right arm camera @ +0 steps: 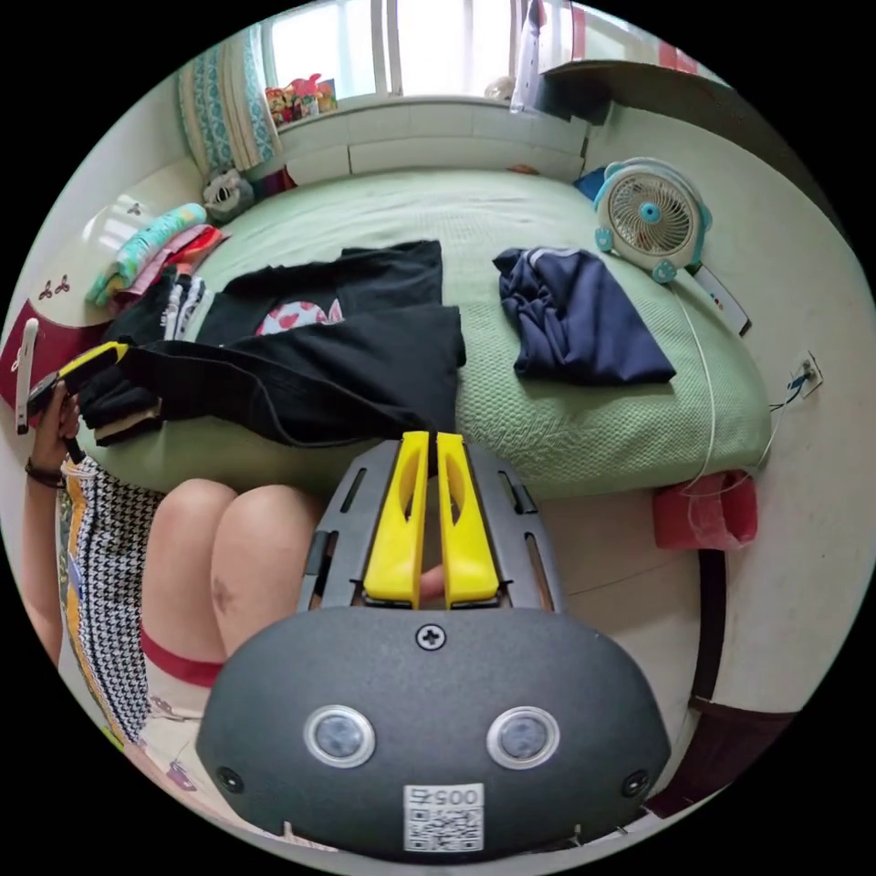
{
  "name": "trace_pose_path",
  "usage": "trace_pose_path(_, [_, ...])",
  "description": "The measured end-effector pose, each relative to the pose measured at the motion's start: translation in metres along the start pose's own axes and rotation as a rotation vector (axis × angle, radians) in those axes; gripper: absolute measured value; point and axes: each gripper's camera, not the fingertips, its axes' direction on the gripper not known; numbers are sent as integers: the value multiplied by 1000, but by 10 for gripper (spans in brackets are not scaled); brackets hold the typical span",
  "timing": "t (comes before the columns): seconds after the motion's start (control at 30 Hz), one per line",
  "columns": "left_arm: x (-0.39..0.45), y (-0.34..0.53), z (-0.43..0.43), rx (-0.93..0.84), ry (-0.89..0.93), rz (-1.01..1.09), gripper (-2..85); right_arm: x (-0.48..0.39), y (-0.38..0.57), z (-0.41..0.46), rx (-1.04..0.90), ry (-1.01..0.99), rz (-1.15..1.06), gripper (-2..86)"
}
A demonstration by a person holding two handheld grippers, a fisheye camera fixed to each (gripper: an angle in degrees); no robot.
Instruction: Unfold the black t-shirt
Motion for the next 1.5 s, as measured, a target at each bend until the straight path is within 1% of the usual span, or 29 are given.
trace_pose_path(0.17, [-11,57,-90,89,23,-3,28,5,26,-69,120,31,-18,-14])
trace_pose_path(0.3, [-18,115,-158,155,103,-19,27,17,58,-130,211,31,-15,-15])
trace_pose_path(0.43, [-16,168,-192,146,180,-34,26,28,99,-168,231,30,-27,-15])
trace_pose_path(0.5, [-16,204,-190,43,211,-92,26,33,116,-167,180,-12,-9,-15])
trace_pose_path(0.57, [-15,231,-180,-38,247,-105,27,36,134,-157,113,-35,14,-14])
trace_pose_path(0.6, [-17,247,-172,-105,269,-128,29,37,144,-145,54,-39,19,-12])
trace_pose_path(0.67, [-26,264,-164,-175,239,-188,28,42,155,-123,-48,-55,46,-6])
trace_pose_path(0.73, [-41,270,-165,-185,192,-238,24,49,160,-104,-144,-71,76,10])
trace_pose_path(0.8, [-55,259,-168,-128,186,-271,34,52,153,-103,-122,-73,85,16])
trace_pose_path(0.93, [-49,212,-153,-56,191,-197,73,29,110,-107,-11,-67,-20,73])
trace_pose_path(1.03, [-30,160,-125,-6,220,-123,92,-3,73,-99,71,-74,-121,82])
trace_pose_path(1.13, [-11,105,-85,13,242,-69,108,-31,32,-76,94,-101,-174,78])
trace_pose_path(1.23, [4,51,-38,-8,255,-33,114,-54,-12,-43,108,-117,-201,67])
trace_pose_path(1.27, [9,30,-17,-39,256,-19,114,-58,-21,-36,104,-114,-202,66])
trace_pose_path(1.4, [23,-32,52,-117,227,-10,115,-85,-84,18,102,-49,-263,64])
trace_pose_path(1.5, [31,-65,98,-159,203,-4,117,-98,-131,62,52,-31,-279,64])
